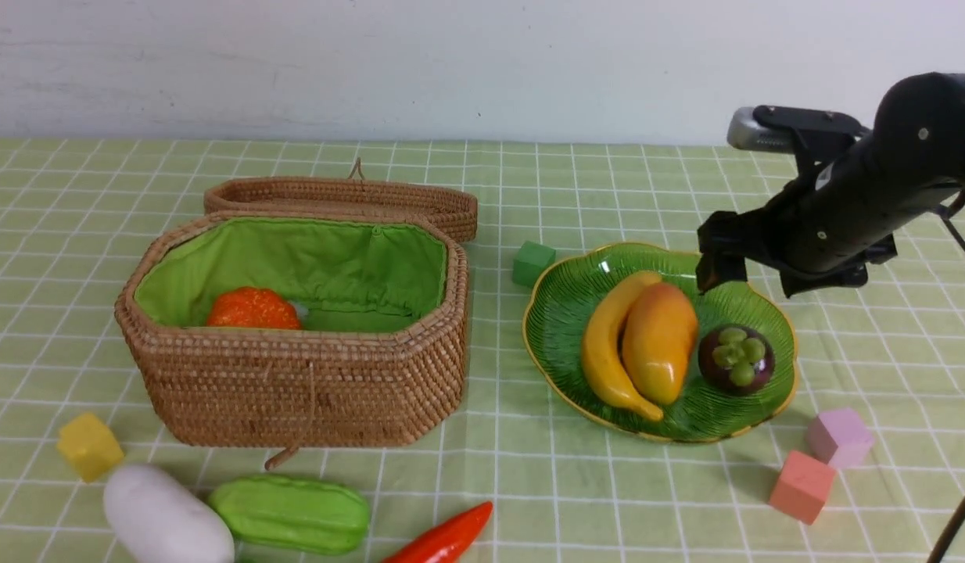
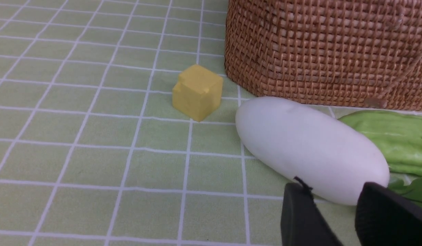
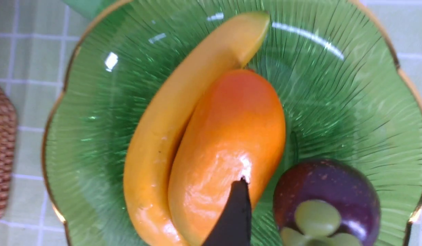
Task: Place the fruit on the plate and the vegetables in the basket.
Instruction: Use the right arm to grab a carrot and put it into the left basket
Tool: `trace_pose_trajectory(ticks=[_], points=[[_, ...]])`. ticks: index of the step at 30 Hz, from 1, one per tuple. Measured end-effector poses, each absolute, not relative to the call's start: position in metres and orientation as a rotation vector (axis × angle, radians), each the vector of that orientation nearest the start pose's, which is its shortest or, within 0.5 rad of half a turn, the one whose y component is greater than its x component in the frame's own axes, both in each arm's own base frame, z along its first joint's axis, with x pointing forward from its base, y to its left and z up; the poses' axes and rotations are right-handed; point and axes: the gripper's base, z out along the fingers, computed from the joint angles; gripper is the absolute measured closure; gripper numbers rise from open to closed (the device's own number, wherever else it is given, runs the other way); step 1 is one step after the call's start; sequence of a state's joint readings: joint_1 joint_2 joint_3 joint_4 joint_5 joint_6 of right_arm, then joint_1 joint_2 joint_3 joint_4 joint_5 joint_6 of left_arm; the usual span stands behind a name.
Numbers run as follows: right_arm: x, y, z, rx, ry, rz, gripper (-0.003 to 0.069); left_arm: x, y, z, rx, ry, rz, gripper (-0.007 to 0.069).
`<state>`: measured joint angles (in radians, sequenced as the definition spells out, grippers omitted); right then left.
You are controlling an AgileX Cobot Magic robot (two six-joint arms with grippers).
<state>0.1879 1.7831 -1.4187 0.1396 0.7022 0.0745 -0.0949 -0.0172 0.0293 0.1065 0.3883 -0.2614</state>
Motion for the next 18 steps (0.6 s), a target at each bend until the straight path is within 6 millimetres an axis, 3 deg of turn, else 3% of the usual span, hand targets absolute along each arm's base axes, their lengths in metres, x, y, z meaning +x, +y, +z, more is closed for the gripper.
trace_pose_trajectory(ticks=[4,7,9,12,15,18], points=[[0.381,0.082,0.28,-0.053,2.536,0.27,0.0011,0.052,-0.001,0.17,-0.092,1.882,-0.139,0.0386],[0.37,0.093,0.288,-0.213,2.551,0.286,0.0054,0.052,-0.001,0.17,-0.092,1.882,-0.139,0.0386],[0.357,0.115,0.292,-0.477,2.551,0.315,0.0095,0.052,-0.001,0.17,-0.092,1.882,-0.139,0.0386],[0.327,0.165,0.293,-0.999,2.454,0.414,0.0149,0.052,-0.001,0.17,-0.092,1.882,-0.139,0.0386],[0.291,0.219,0.289,-1.562,2.165,0.49,0.0183,0.052,-0.001,0.17,-0.092,1.882,-0.139,0.0386],[0.267,0.254,0.282,-1.906,1.871,0.478,0.019,0.052,-0.001,0.17,-0.092,1.882,-0.139,0.0386]])
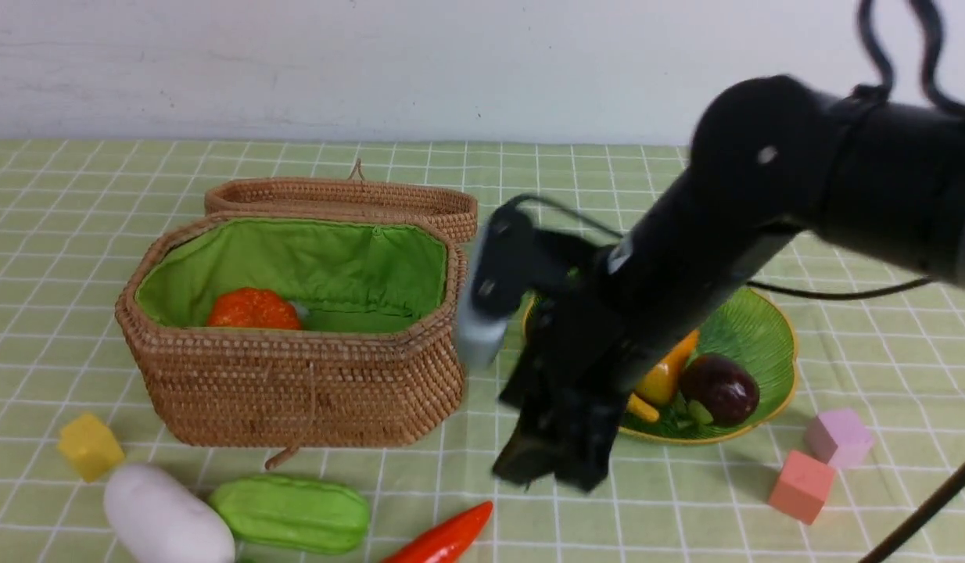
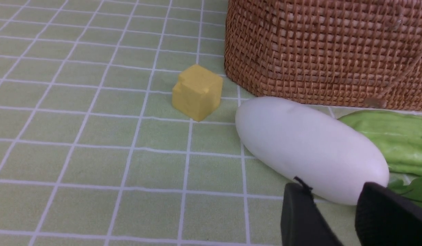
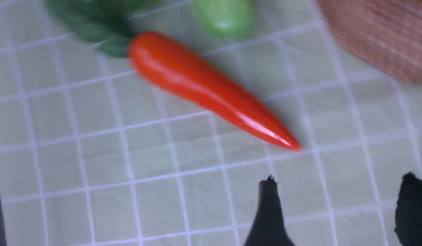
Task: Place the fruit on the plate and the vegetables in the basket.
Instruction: Use the right arm to grab a carrot and put it into the left basket
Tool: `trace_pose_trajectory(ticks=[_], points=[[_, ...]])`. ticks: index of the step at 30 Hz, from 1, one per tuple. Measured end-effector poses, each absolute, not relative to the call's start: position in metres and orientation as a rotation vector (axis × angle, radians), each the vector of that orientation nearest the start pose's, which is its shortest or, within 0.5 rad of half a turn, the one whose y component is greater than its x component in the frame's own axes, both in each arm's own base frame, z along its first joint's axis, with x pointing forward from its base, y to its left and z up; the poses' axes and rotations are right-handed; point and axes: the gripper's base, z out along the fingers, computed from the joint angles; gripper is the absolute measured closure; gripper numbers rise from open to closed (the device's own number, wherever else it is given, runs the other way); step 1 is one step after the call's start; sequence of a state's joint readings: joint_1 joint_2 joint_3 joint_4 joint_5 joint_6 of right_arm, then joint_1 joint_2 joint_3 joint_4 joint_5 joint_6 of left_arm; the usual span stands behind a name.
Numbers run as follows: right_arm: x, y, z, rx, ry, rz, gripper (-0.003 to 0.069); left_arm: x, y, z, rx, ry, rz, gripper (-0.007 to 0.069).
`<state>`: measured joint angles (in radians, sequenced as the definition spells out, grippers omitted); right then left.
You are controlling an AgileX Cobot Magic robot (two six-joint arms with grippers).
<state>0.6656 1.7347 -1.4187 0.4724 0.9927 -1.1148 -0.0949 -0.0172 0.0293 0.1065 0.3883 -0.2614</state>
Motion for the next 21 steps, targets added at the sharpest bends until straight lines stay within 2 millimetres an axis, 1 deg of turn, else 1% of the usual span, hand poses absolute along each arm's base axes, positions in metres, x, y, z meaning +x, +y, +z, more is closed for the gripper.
trace_pose_trajectory(ticks=[1,3,6,8,10,11,14,15,16,17,18,19,20,21], points=[[0.255,0.271,0.276,-2.041,1.723,0.464,0.0192,0.052,-0.001,0.17,-0.092,1.882,-0.139,0.0386],[0.244,0.291,0.266,-2.144,1.584,0.434,0.0192,0.052,-0.001,0.17,-0.092,1.882,-0.139,0.0386],[0.239,0.308,0.252,-2.185,1.507,0.381,0.0192,0.052,-0.001,0.17,-0.092,1.882,-0.139,0.0386],[0.24,0.319,0.237,-2.212,1.469,0.331,0.0192,0.052,-0.001,0.17,-0.092,1.882,-0.139,0.0386],[0.242,0.325,0.223,-2.232,1.461,0.305,0.0192,0.052,-0.001,0.17,-0.092,1.882,-0.139,0.0386],[0.244,0.328,0.211,-2.25,1.467,0.292,0.0192,0.052,-0.001,0.17,-0.092,1.882,-0.139,0.0386],[0.248,0.332,0.189,-2.283,1.495,0.287,0.0196,0.052,-0.001,0.17,-0.092,1.882,-0.139,0.0386],[0.249,0.332,0.183,-2.294,1.507,0.288,0.0207,0.052,-0.001,0.17,-0.092,1.882,-0.139,0.0386],[0.249,0.333,0.179,-2.301,1.517,0.29,0.0216,0.052,-0.001,0.17,-0.092,1.882,-0.139,0.0386],[0.249,0.333,0.175,-2.308,1.541,0.293,0.0259,0.052,-0.001,0.17,-0.092,1.882,-0.139,0.0386],[0.249,0.332,0.174,-2.313,1.547,0.293,0.0282,0.052,-0.001,0.17,-0.092,1.882,-0.139,0.0386],[0.248,0.331,0.175,-2.322,1.556,0.295,0.0321,0.052,-0.001,0.17,-0.092,1.882,-0.139,0.0386],[0.248,0.331,0.176,-2.338,1.559,0.296,0.0338,0.052,-0.001,0.17,-0.092,1.882,-0.139,0.0386],[0.247,0.33,0.178,-2.354,1.559,0.296,0.0337,0.052,-0.001,0.17,-0.092,1.882,-0.139,0.0386]])
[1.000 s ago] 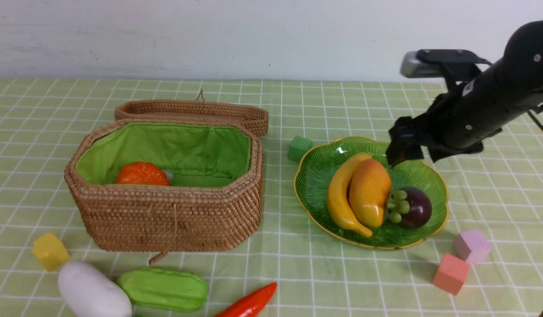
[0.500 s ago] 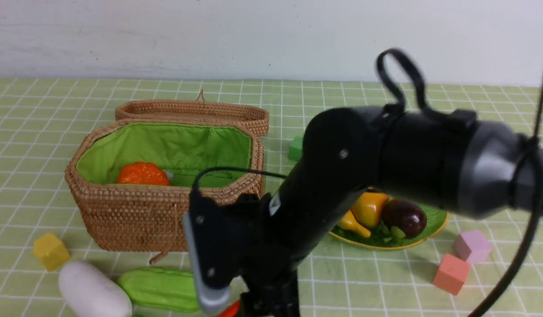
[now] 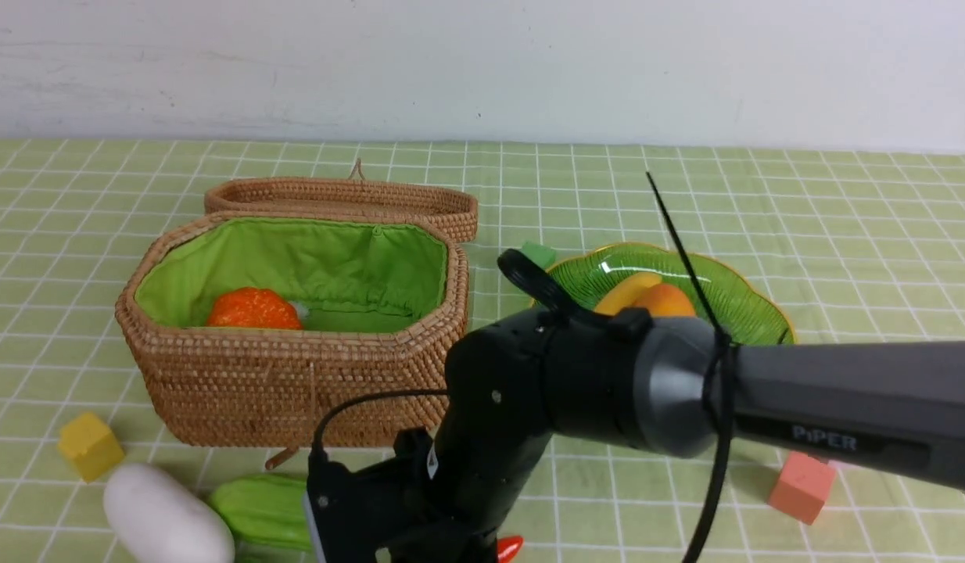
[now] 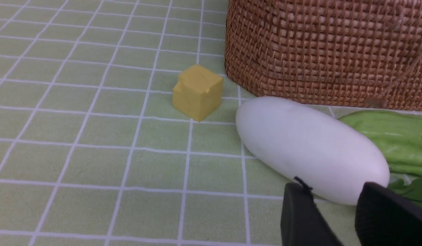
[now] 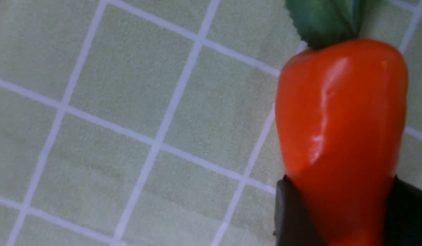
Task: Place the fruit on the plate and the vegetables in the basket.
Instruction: Use the right arm to grab a carrot and put it into the left basket
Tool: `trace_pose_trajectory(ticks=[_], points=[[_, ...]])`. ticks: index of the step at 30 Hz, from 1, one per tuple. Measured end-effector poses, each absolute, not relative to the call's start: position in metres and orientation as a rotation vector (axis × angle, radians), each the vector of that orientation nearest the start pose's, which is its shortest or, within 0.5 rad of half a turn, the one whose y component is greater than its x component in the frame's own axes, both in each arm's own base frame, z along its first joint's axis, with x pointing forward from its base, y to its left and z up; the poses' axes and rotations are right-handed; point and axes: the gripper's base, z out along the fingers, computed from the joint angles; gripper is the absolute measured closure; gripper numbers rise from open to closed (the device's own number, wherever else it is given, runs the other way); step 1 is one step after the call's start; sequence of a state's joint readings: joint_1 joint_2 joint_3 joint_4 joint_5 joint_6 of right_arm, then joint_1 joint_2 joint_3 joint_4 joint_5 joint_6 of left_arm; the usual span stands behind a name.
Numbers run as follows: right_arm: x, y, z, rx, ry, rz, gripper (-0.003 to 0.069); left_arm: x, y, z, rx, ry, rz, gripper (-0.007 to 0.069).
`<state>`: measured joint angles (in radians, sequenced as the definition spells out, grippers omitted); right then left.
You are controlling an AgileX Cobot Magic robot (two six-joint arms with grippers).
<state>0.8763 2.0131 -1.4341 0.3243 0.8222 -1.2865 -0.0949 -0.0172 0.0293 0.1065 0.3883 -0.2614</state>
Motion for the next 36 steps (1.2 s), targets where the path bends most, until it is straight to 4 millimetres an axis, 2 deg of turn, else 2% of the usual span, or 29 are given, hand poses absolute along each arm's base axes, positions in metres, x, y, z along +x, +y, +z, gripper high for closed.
trace_pose_trajectory(ticks=[3,8,10,12,13,14,15,18,20,22,23,25,28,34,36], points=[[0.244,0.329,0.194,-2.401,1.542,0.309,0.0335,0.052,-0.001,0.17,-0.092,1.882,-0.139,0.0386],[0.24,0.329,0.275,-2.298,1.428,0.349,0.0335,0.052,-0.001,0.17,-0.092,1.882,-0.139,0.0386],[0.246,0.331,0.308,-2.163,1.382,0.355,0.0335,0.052,-0.001,0.17,-0.092,1.882,-0.139,0.0386],[0.259,0.333,0.332,-1.985,1.367,0.353,0.0335,0.052,-0.001,0.17,-0.092,1.882,-0.139,0.0386],[0.261,0.333,0.336,-1.96,1.364,0.352,0.0335,0.052,-0.001,0.17,-0.092,1.882,-0.139,0.0386],[0.276,0.334,0.349,-1.771,1.373,0.355,0.0335,0.052,-0.001,0.17,-0.092,1.882,-0.139,0.0386],[0.286,0.335,0.354,-1.65,1.382,0.36,0.0335,0.052,-0.001,0.17,-0.092,1.882,-0.139,0.0386],[0.314,0.338,0.355,-1.359,1.419,0.37,0.0335,0.052,-0.001,0.17,-0.092,1.882,-0.139,0.0386],[0.332,0.34,0.346,-1.202,1.452,0.368,0.0335,0.052,-0.001,0.17,-0.092,1.882,-0.139,0.0386],[0.351,0.343,0.327,-1.084,1.495,0.346,0.0335,0.052,-0.001,0.17,-0.092,1.882,-0.139,0.0386],[0.353,0.343,0.325,-1.078,1.499,0.344,0.0335,0.052,-0.001,0.17,-0.092,1.882,-0.139,0.0386],[0.367,0.348,0.293,-1.055,1.561,0.329,0.0335,0.052,-0.001,0.17,-0.092,1.882,-0.139,0.0386],[0.371,0.351,0.275,-1.074,1.598,0.337,0.0335,0.052,-0.001,0.17,-0.092,1.882,-0.139,0.0386],[0.37,0.353,0.268,-1.1,1.616,0.354,0.0329,0.052,-0.001,0.17,-0.092,1.882,-0.139,0.0386],[0.371,0.353,0.269,-1.092,1.614,0.349,0.0275,0.052,-0.001,0.17,-0.092,1.882,-0.139,0.0386]])
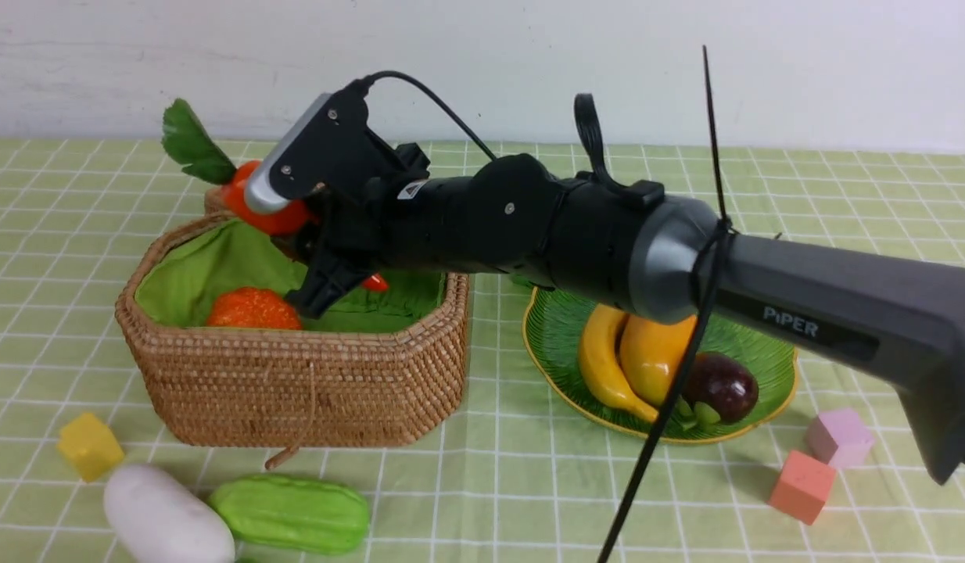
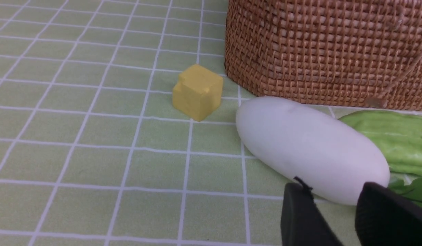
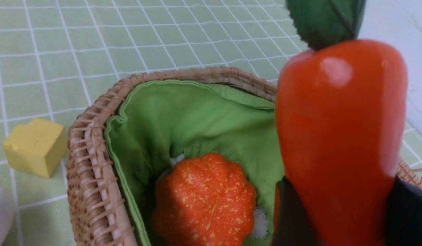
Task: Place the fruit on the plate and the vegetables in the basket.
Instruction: Use the right arm to grab a carrot and put it into the left basket, then take a daikon with your left arm and place it on the basket on the left.
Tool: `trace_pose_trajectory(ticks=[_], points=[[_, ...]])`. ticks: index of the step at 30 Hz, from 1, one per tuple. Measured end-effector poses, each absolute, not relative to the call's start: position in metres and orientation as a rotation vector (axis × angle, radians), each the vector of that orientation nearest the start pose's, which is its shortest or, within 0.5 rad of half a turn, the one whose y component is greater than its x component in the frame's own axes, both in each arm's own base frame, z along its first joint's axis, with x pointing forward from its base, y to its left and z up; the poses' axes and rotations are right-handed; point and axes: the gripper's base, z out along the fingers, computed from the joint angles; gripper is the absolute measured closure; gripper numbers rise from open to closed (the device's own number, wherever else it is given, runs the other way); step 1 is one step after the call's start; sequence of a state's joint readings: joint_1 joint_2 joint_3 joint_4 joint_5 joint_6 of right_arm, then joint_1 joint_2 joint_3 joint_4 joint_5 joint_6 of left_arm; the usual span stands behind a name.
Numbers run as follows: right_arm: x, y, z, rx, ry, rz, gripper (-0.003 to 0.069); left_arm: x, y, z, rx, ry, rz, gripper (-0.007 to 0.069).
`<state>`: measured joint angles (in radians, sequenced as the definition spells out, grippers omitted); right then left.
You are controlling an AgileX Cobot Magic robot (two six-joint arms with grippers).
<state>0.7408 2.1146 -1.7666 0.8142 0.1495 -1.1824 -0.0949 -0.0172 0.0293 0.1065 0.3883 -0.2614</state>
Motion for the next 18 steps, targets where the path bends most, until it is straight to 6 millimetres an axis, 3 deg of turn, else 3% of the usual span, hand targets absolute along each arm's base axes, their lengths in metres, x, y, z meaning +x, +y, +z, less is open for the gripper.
trace_pose_trajectory(ticks=[3,5,9,10,13,16,18], points=[[0.37,0.352,0.272,-1.086,1.609,0.35,0.0195,0.052,-0.001,0.17,-0.092,1.882,-0.139,0.0386],[0.368,0.35,0.283,-1.075,1.59,0.353,0.0062,0.052,-0.001,0.17,-0.092,1.882,-0.139,0.0386],[0.357,0.341,0.314,-1.089,1.553,0.39,-0.0012,0.052,-0.001,0.17,-0.092,1.882,-0.139,0.0386],[0.355,0.339,0.319,-1.095,1.549,0.397,-0.0013,0.052,-0.001,0.17,-0.092,1.882,-0.139,0.0386],[0.336,0.317,0.358,-1.189,1.524,0.483,0.0033,0.052,-0.001,0.17,-0.092,1.882,-0.139,0.0386],[0.309,0.284,0.393,-1.364,1.52,0.573,0.0159,0.052,-0.001,0.17,-0.092,1.882,-0.139,0.0386],[0.295,0.265,0.406,-1.438,1.556,0.607,0.0258,0.052,-0.001,0.17,-0.092,1.882,-0.139,0.0386]])
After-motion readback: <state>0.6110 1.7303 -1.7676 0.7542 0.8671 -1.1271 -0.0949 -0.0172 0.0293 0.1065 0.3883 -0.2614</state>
